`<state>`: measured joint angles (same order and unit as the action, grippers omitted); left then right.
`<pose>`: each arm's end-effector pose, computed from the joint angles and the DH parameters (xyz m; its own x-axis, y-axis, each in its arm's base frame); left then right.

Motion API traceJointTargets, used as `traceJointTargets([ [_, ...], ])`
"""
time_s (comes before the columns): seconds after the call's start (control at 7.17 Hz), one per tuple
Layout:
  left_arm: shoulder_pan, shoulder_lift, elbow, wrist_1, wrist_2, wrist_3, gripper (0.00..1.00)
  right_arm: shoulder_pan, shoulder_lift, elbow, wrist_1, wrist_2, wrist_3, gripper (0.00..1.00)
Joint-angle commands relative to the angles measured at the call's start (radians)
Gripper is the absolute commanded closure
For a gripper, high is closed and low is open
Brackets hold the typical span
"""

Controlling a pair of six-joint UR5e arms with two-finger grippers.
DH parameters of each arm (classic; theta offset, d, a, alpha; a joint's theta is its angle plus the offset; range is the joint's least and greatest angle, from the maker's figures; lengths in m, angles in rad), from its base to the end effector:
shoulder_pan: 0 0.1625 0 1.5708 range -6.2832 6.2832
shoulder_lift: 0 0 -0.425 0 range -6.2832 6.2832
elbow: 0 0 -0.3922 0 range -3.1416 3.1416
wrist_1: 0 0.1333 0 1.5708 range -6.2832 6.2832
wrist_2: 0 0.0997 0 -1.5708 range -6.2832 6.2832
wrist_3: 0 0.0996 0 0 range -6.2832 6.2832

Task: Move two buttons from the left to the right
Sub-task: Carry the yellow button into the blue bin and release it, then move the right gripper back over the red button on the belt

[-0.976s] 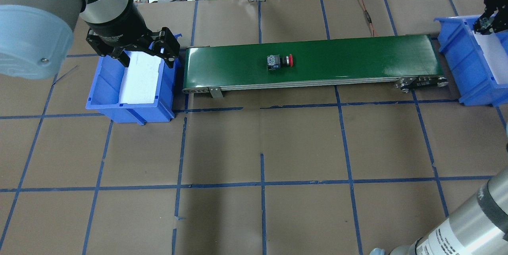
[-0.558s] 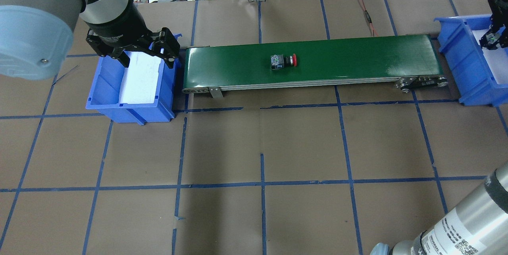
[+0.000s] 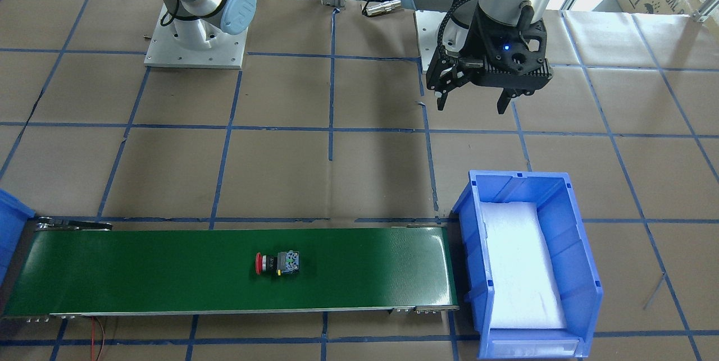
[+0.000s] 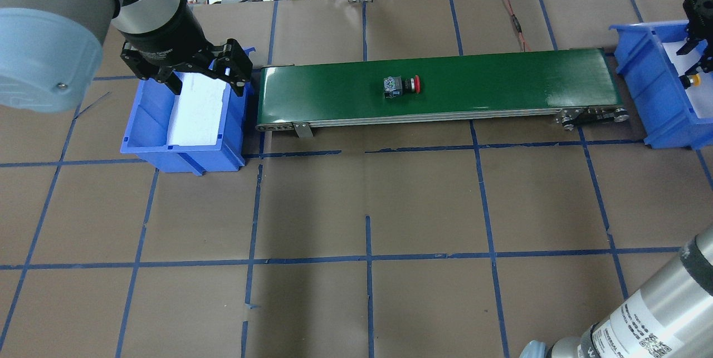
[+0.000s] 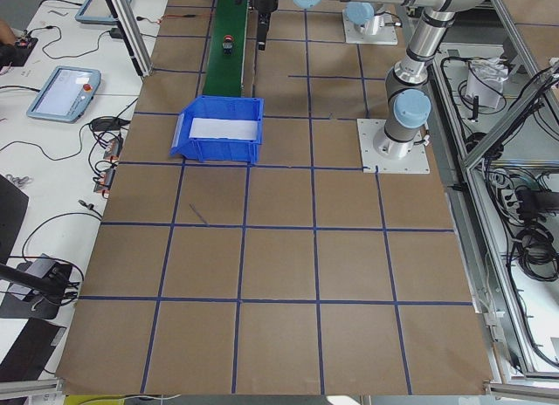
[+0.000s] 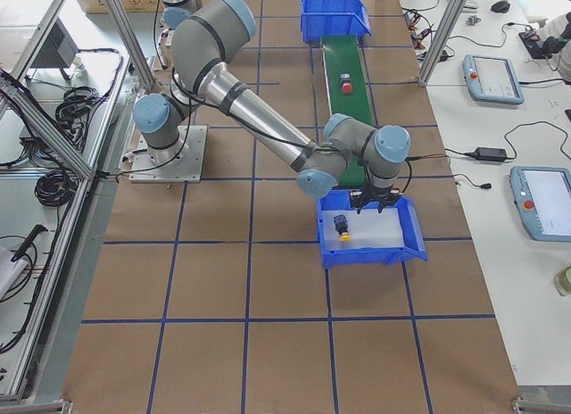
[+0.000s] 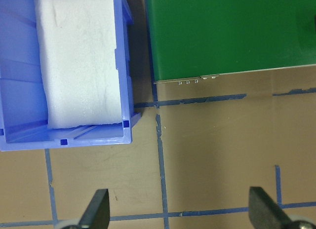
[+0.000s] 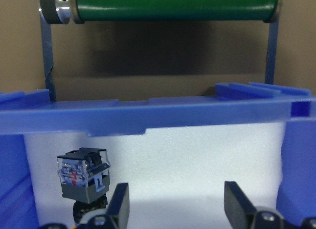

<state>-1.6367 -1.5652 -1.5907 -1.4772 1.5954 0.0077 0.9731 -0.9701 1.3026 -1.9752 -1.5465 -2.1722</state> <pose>-0.1633 -0.4874 0.4905 -0.9971 0.0715 -0.0251 0.0733 0.9942 -0.0790 -0.2916 -0.6695 0.2929 0.0053 -0.9973 0.0729 -0.9998 -0.0038 0.0207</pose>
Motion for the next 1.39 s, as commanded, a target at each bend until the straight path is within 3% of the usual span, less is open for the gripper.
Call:
traceJointTargets([
  [0.0,0.000,0.001,0.000,0.000,0.000,0.000,0.00,0.045,-0.042,0.004,0.018,0.049,0.102,0.22],
  [0.28,0.000,0.001,0.000,0.000,0.000,0.000,0.00,0.203,-0.097,0.009,0.080,0.045,0.232,0.18],
  [0.7,0.000,-0.001,0.000,0.000,0.000,0.000,0.00,0.435,-0.114,0.078,0.079,0.032,0.423,0.12],
  [0.84,0.000,-0.001,0.000,0.002,0.000,0.000,0.00,0.490,-0.114,0.099,0.072,0.032,0.437,0.04],
  [1.25,0.000,0.001,0.000,0.000,0.000,0.000,0.00,0.526,-0.098,0.165,-0.014,0.020,0.630,0.01],
])
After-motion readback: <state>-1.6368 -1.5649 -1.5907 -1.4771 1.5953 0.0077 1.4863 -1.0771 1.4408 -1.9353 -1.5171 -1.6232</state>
